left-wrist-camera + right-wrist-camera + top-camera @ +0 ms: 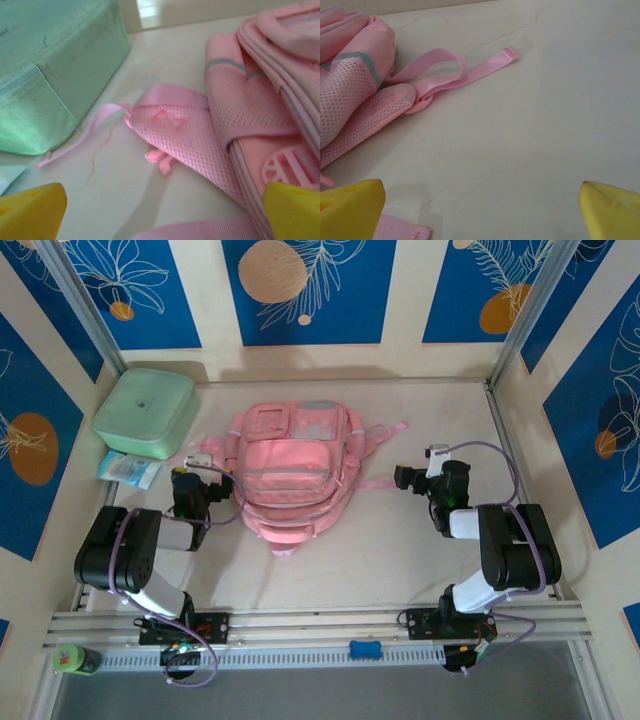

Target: Pack books, pencil case, and school supplies into a backpack

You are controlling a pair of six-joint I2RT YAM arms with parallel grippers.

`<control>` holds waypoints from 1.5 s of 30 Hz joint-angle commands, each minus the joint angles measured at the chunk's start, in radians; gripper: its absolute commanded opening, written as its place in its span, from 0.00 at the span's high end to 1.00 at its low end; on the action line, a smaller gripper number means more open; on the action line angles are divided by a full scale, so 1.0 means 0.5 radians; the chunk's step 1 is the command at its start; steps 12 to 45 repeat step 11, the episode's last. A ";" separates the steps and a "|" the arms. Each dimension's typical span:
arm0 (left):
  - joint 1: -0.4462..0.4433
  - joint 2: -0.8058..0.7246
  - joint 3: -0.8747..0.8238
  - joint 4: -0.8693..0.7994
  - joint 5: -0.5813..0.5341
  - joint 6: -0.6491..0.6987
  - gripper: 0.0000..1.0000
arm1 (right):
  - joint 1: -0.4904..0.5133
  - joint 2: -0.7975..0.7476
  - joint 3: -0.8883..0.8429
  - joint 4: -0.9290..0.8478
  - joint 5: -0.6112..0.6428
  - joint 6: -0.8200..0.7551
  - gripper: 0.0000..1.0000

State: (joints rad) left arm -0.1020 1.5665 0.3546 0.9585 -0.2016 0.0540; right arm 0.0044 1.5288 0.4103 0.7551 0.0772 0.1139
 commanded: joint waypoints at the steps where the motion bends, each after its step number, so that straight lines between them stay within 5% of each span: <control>1: 0.022 0.002 0.007 0.042 0.020 -0.053 0.00 | -0.017 -0.012 0.023 0.081 -0.052 -0.038 0.01; 45: 0.020 -0.001 0.012 0.028 0.020 -0.056 0.01 | -0.020 -0.015 0.022 0.077 -0.061 -0.034 0.01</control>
